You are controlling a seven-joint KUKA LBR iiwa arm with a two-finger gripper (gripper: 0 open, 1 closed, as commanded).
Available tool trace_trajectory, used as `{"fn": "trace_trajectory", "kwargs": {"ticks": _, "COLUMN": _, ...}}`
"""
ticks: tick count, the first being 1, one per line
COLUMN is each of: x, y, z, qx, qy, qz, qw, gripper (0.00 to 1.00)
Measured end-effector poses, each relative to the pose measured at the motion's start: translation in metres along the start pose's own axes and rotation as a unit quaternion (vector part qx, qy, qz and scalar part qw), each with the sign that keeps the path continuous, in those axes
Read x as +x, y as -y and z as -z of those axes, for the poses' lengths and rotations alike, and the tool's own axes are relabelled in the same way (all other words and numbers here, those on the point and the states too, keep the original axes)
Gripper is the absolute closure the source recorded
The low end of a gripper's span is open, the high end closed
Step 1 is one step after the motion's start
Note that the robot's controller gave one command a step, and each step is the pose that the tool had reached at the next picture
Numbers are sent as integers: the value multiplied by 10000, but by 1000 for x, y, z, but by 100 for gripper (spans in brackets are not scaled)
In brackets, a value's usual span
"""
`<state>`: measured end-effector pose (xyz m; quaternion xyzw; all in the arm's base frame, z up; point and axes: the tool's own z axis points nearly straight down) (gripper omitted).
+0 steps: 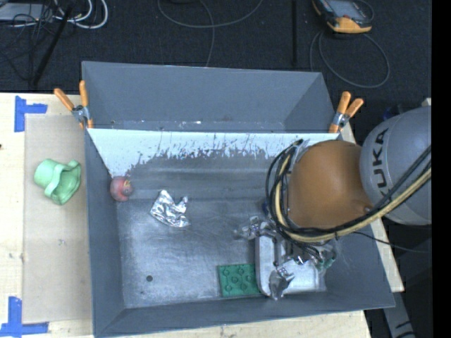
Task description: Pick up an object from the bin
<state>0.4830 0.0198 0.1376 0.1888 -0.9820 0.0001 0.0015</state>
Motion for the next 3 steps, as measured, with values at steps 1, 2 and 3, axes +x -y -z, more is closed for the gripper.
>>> {"fn": "trace_trajectory", "kwargs": {"ticks": 1, "x": -7, "y": 0, "z": -63, "qx": 54, "qy": 166, "qz": 660, "qw": 9977, "gripper": 0}}
{"fn": "trace_trajectory", "kwargs": {"ticks": 2, "x": -3, "y": -2, "z": -64, "qx": 25, "qy": 95, "qz": 657, "qw": 9978, "gripper": 100}}
{"fn": "trace_trajectory", "kwargs": {"ticks": 3, "x": -5, "y": 17, "z": 122, "qx": 20, "qy": 52, "qz": 868, "qw": 9962, "gripper": 100}}
